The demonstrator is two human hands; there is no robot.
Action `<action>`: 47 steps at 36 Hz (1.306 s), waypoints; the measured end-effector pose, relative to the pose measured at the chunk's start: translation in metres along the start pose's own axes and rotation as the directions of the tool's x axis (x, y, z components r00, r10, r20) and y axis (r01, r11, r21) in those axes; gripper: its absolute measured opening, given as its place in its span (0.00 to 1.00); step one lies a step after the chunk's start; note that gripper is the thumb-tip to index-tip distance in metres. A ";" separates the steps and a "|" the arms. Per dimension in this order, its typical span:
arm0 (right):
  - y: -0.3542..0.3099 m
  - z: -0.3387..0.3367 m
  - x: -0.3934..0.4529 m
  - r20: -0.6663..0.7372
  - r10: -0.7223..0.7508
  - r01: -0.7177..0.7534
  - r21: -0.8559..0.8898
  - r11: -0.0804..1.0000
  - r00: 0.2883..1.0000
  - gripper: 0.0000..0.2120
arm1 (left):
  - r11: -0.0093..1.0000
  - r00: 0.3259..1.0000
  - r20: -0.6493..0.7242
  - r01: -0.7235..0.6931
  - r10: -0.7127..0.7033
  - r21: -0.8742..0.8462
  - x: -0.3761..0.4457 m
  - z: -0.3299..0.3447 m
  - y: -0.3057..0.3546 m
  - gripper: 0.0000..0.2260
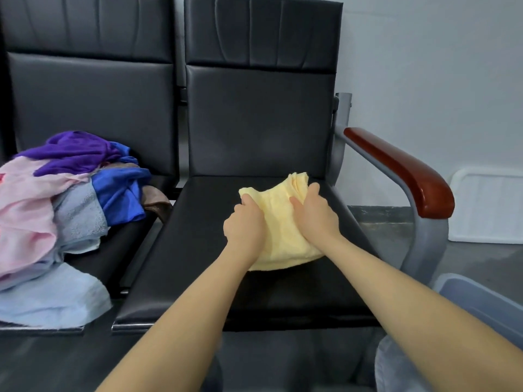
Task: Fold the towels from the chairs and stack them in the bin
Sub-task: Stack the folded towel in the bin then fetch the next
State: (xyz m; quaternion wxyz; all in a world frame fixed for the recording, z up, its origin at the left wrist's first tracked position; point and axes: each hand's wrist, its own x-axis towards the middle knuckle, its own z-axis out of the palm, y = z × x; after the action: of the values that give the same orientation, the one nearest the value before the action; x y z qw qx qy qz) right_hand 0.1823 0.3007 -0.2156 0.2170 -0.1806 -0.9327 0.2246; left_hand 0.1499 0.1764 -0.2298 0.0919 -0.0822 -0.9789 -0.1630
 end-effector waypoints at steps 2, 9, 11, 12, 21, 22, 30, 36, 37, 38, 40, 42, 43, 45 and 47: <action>0.000 -0.013 0.002 -0.045 -0.015 0.014 -0.019 1.000 0.999 0.17 | 0.999 0.999 -0.030 -0.039 0.038 -0.009 0.002 -0.007 0.007 0.14; 0.030 -0.070 0.001 -0.257 -0.034 0.027 -0.032 0.999 0.966 0.13 | 0.970 0.963 -0.166 -0.227 0.210 -0.089 0.008 -0.032 0.065 0.09; 0.043 -0.090 -0.004 -0.304 -0.002 -0.008 -0.032 0.999 0.953 0.12 | 0.951 0.944 -0.200 -0.289 0.263 -0.111 0.005 -0.036 0.086 0.08; 0.053 -0.105 -0.008 -0.330 0.021 -0.038 -0.046 0.998 0.944 0.13 | 0.934 0.929 -0.209 -0.334 0.305 -0.123 -0.001 -0.038 0.104 0.09; 0.172 -0.193 -0.060 -0.463 0.238 -0.299 -0.062 0.952 0.854 0.17 | 0.731 0.755 -0.211 -0.655 0.621 -0.191 -0.067 -0.016 0.237 0.14; 0.186 -0.198 -0.065 -0.463 0.266 -0.321 -0.044 0.946 0.845 0.17 | 0.708 0.735 -0.193 -0.678 0.650 -0.197 -0.074 -0.012 0.248 0.15; 0.317 -0.237 -0.133 -0.467 0.470 -0.513 0.040 0.858 0.749 0.17 | 0.609 0.643 -0.014 -0.733 0.766 -0.302 -0.151 0.072 0.357 0.15; 0.418 -0.236 -0.182 -0.369 0.619 -0.639 0.082 0.765 0.694 0.11 | 0.610 0.576 0.217 -0.684 0.788 -0.400 -0.207 0.158 0.416 0.14; 0.430 -0.233 -0.188 -0.340 0.640 -0.649 0.104 0.754 0.689 0.09 | 0.614 0.565 0.248 -0.674 0.787 -0.412 -0.211 0.168 0.420 0.13; 0.447 -0.230 -0.196 -0.309 0.670 -0.671 0.120 0.732 0.675 0.08 | 0.613 0.545 0.282 -0.672 0.789 -0.416 -0.220 0.184 0.429 0.14; 0.473 -0.221 -0.211 -0.252 0.717 -0.708 0.144 0.692 0.650 0.09 | 0.623 0.514 0.353 -0.672 0.781 -0.400 -0.233 0.210 0.441 0.15; 0.502 -0.212 -0.223 -0.199 0.775 -0.762 0.152 0.629 0.600 0.13 | 0.633 0.480 0.426 -0.673 0.767 -0.382 -0.248 0.240 0.453 0.15; 0.516 -0.206 -0.229 -0.183 0.795 -0.781 0.158 0.604 0.578 0.13 | 0.646 0.469 0.463 -0.664 0.752 -0.377 -0.255 0.255 0.457 0.15; 0.539 -0.194 -0.238 -0.161 0.827 -0.806 0.184 0.562 0.539 0.09 | 0.666 0.447 0.522 -0.643 0.727 -0.377 -0.265 0.280 0.461 0.14; 0.559 -0.182 -0.248 -0.126 0.858 -0.830 0.220 0.513 0.497 0.08 | 0.686 0.427 0.572 -0.625 0.700 -0.372 -0.275 0.304 0.463 0.15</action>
State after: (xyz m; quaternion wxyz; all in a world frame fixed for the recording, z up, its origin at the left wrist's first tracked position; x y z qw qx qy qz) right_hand 0.6128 0.7214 -0.4270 0.1918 -0.6225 -0.6779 0.3409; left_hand 0.4579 0.6738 -0.4288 -0.2181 -0.5179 -0.8181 -0.1220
